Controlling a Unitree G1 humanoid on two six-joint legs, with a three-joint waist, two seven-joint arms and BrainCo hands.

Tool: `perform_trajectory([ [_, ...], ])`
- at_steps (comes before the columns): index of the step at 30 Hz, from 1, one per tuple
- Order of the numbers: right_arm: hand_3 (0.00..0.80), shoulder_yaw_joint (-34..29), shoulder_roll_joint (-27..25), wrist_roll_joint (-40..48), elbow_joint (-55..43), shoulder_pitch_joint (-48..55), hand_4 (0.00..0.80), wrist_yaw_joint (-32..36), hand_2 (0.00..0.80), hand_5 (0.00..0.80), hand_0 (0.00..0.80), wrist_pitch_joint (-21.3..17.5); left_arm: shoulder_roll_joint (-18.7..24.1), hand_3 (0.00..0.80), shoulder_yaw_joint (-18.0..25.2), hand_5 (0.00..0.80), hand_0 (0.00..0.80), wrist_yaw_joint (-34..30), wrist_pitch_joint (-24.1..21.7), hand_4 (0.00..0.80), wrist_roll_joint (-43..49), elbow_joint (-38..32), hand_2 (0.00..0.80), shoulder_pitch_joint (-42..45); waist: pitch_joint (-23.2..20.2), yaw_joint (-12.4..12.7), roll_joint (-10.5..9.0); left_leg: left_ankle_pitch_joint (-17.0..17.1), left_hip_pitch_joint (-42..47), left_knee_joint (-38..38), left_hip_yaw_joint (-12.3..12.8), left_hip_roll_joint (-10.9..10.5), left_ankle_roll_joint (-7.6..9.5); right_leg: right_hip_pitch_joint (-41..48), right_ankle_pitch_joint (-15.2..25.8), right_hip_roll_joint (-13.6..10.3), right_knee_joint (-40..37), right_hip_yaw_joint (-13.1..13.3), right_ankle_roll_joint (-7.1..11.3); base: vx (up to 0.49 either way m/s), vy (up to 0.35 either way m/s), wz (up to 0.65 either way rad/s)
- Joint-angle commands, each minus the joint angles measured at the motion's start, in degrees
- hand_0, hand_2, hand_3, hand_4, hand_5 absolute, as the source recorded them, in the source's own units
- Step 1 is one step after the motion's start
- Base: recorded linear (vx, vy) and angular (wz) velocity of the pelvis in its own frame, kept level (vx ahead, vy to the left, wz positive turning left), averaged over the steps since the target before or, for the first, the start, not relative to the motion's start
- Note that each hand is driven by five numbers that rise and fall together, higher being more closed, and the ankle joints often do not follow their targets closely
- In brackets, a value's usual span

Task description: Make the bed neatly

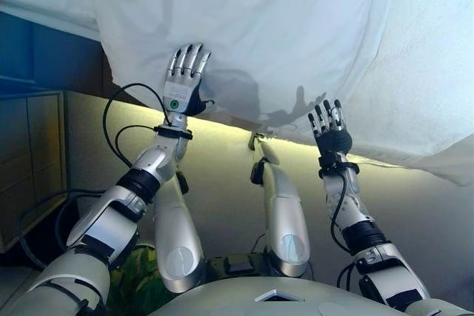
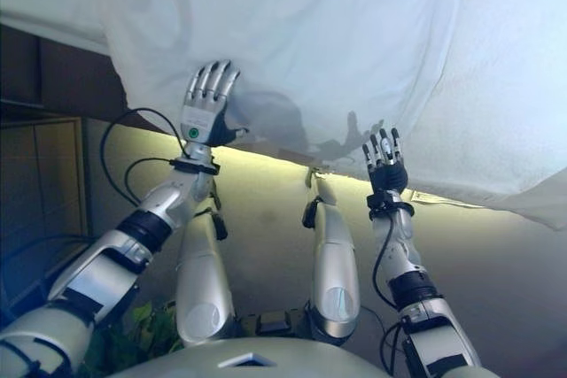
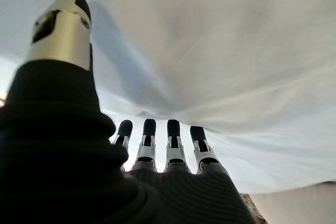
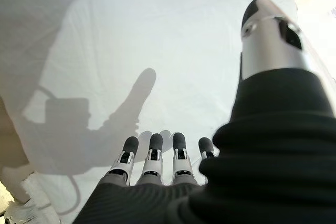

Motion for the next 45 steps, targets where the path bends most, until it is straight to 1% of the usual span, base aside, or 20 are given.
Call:
perform_trajectory([
  [1,0.000,-3.3,-4.6,-1.5,-7.6,1.8,0.000,2.1,0.000,0.000,0.000,-2.6,-0.3,0.000,-0.1,0.000,0.000,-3.9,2.3,0.000,4.4,0.2,0.000,-1.5,0.4,-0.8,1.25,8.7,-6.7,-1.3,-2.1,1.6,0.90,-0.7,-4.8,-5.4,7.9,2.7,9.31,0.000,0.000,0.00],
  [2,0.000,-3.5,-4.8,-1.5,-8.1,1.7,0.000,2.0,0.000,0.000,0.000,-2.4,-0.2,0.000,-0.7,0.000,0.000,-5.3,4.2,0.000,4.6,0.7,0.000,-1.7,0.4,-1.0,1.34,8.8,-7.0,-1.3,-2.2,1.6,0.84,-1.1,-4.7,-5.5,7.9,2.8,9.34,-0.024,0.017,-0.04],
  [5,0.000,-3.1,-4.9,-1.8,-9.2,1.1,0.000,1.3,0.000,0.000,0.000,-2.1,-0.7,0.000,-1.8,0.000,0.000,-5.2,8.0,0.000,3.2,2.6,0.000,-1.8,0.4,-1.4,1.36,9.2,-7.5,-1.7,-1.8,1.5,0.88,-1.9,-4.4,-5.5,7.8,3.1,9.38,-0.015,0.018,-0.06],
  [6,0.000,-3.0,-4.9,-1.9,-9.6,1.0,0.000,1.0,0.000,0.000,0.000,-2.1,-1.0,0.157,-1.9,0.157,0.157,-5.1,9.3,0.157,3.4,3.0,0.157,-1.7,0.4,-1.5,1.30,9.2,-7.6,-1.7,-1.7,1.5,0.90,-2.2,-4.3,-5.6,7.7,3.1,9.46,-0.014,0.010,-0.10],
  [7,0.000,-2.9,-4.9,-2.0,-10.0,1.0,0.000,0.7,0.000,0.000,0.000,-2.3,-1.1,0.229,-1.9,0.229,0.229,-5.3,10.7,0.229,3.5,3.4,0.229,-1.5,0.4,-1.5,1.28,9.3,-7.8,-1.7,-1.7,1.6,0.85,-2.4,-4.2,-5.6,7.6,3.2,9.51,-0.013,0.006,-0.11],
  [8,0.000,-2.8,-4.9,-2.2,-10.3,0.9,0.000,0.3,0.000,0.000,0.000,-2.3,-1.1,0.229,-1.8,0.229,0.229,-6.1,11.8,0.229,2.9,4.0,0.229,-1.4,0.4,-1.5,1.29,9.2,-7.8,-1.7,-1.6,1.8,0.77,-2.5,-4.2,-5.7,7.5,3.1,9.55,-0.010,0.008,-0.10],
  [9,0.000,-2.8,-4.9,-2.3,-10.7,0.8,0.000,-0.3,0.000,0.000,0.000,-2.3,-1.0,0.709,-1.8,0.709,0.709,-6.3,12.2,0.709,2.4,4.3,0.709,-1.3,0.4,-1.6,1.35,9.3,-7.8,-1.8,-1.5,1.8,0.73,-2.5,-4.1,-5.7,7.4,3.1,9.58,-0.009,0.018,-0.07],
  [10,0.000,-2.8,-5.0,-2.4,-10.8,0.7,0.000,-0.5,0.000,0.000,0.000,-2.3,-1.2,0.800,-1.7,0.800,0.800,-6.1,12.3,0.800,2.0,4.6,0.800,-1.1,0.4,-1.7,1.52,9.3,-7.8,-1.9,-1.4,1.8,0.73,-2.7,-4.1,-5.8,7.5,3.1,9.58,0.077,0.024,-0.04],
  [11,0.000,-2.7,-5.2,-2.4,-11.0,1.0,0.000,-0.6,0.000,0.000,0.000,-2.4,-1.2,0.800,-1.5,0.800,0.800,-5.8,11.8,0.800,1.7,5.2,0.800,-0.8,0.4,-1.6,1.79,7.8,-6.7,-1.7,-1.5,2.1,0.25,-1.7,-5.6,-5.8,7.9,3.2,10.02,0.082,0.036,-0.02],
  [15,0.000,-3.1,-5.6,-2.9,-12.3,1.1,0.000,-0.8,0.000,0.000,0.000,-1.5,-1.0,0.800,-1.3,0.800,0.800,-5.3,11.5,0.800,1.0,5.0,0.800,-0.7,0.4,-1.7,2.39,7.9,-6.4,-1.8,-1.2,1.8,0.32,-1.8,-5.6,-6.1,8.2,3.4,10.10,0.017,0.043,0.00],
  [21,0.000,-2.9,-5.8,-2.9,-12.5,0.9,0.000,-0.3,0.000,0.000,0.000,-1.6,-0.8,0.800,-0.9,0.800,0.800,-4.3,9.9,0.800,0.8,5.0,0.800,-1.1,0.4,-1.5,2.73,8.5,-6.2,-2.9,-1.1,1.8,0.33,-2.0,-5.7,-6.3,8.4,3.3,10.17,-0.001,0.012,0.00],
  [24,0.000,-3.0,-5.8,-3.0,-12.5,0.9,0.000,-0.2,0.000,0.000,0.000,-1.9,-0.7,0.800,-0.7,0.800,0.800,-4.3,9.4,0.800,1.5,4.2,0.800,-0.9,0.4,-1.3,2.97,9.2,-5.8,-4.5,-1.0,1.7,0.36,-1.5,-5.5,-6.3,7.7,2.8,10.15,0.000,0.000,0.00],
  [30,0.000,-3.6,-6.1,-2.2,-11.6,2.0,0.000,1.8,0.000,0.000,0.000,-2.5,-0.2,0.800,0.0,0.800,0.800,-3.9,8.7,0.800,0.2,5.2,0.800,0.2,0.4,-1.2,3.09,8.7,-3.7,-4.6,-0.7,1.8,0.29,0.5,-6.0,-6.3,8.0,2.2,9.99,0.000,0.002,-0.01],
  [33,0.000,-4.3,-6.3,-1.5,-10.5,2.7,0.000,3.3,0.000,0.000,0.000,-3.3,0.5,0.800,0.7,0.800,0.800,-3.4,8.1,0.800,-0.5,6.2,0.800,1.5,0.4,-1.0,3.45,8.5,-1.5,-4.6,-0.3,1.9,0.18,2.6,-6.2,-6.6,7.9,1.7,10.01,0.016,0.030,0.00],
  [37,0.000,-5.9,-6.9,-0.5,-7.8,3.5,0.000,6.0,0.000,0.000,0.000,-3.2,1.5,0.800,1.7,0.800,0.800,-2.0,5.8,0.800,-1.5,8.9,0.800,3.4,0.4,-0.6,4.40,7.9,1.7,-4.4,-0.1,1.6,0.33,5.5,-6.8,-7.2,8.4,1.4,9.99,0.044,0.071,0.04],
  [38,0.000,-6.6,-7.7,-0.3,-6.9,3.6,0.000,6.9,0.000,0.000,0.000,-2.6,2.1,0.800,2.2,0.800,0.800,-1.2,4.4,0.800,-2.0,10.4,0.800,4.2,0.3,-0.6,4.96,7.5,3.1,-4.0,0.0,1.6,0.23,6.7,-7.1,-7.5,8.6,1.4,9.95,0.053,0.107,0.06],
  [39,0.000,-6.8,-8.0,-0.3,-6.5,3.6,0.000,7.3,0.000,0.000,0.000,-2.4,2.3,0.800,2.4,0.800,0.800,-0.9,4.1,0.800,-2.4,11.0,0.800,4.4,0.2,-0.6,5.17,7.4,3.6,-3.9,0.0,1.6,0.22,7.0,-7.2,-7.6,8.7,1.4,9.94,0.067,0.136,0.07],
  [45,0.000,-8.3,-10.5,0.6,-3.2,3.3,0.000,8.5,0.000,0.000,0.000,-0.1,4.6,0.800,3.2,0.800,0.800,-0.1,1.7,0.800,-3.8,16.7,0.800,4.8,-2.5,-0.3,6.63,6.7,6.8,-4.4,0.5,1.2,0.30,9.6,-8.3,-8.7,9.0,1.7,9.84,0.052,0.084,0.03],
])
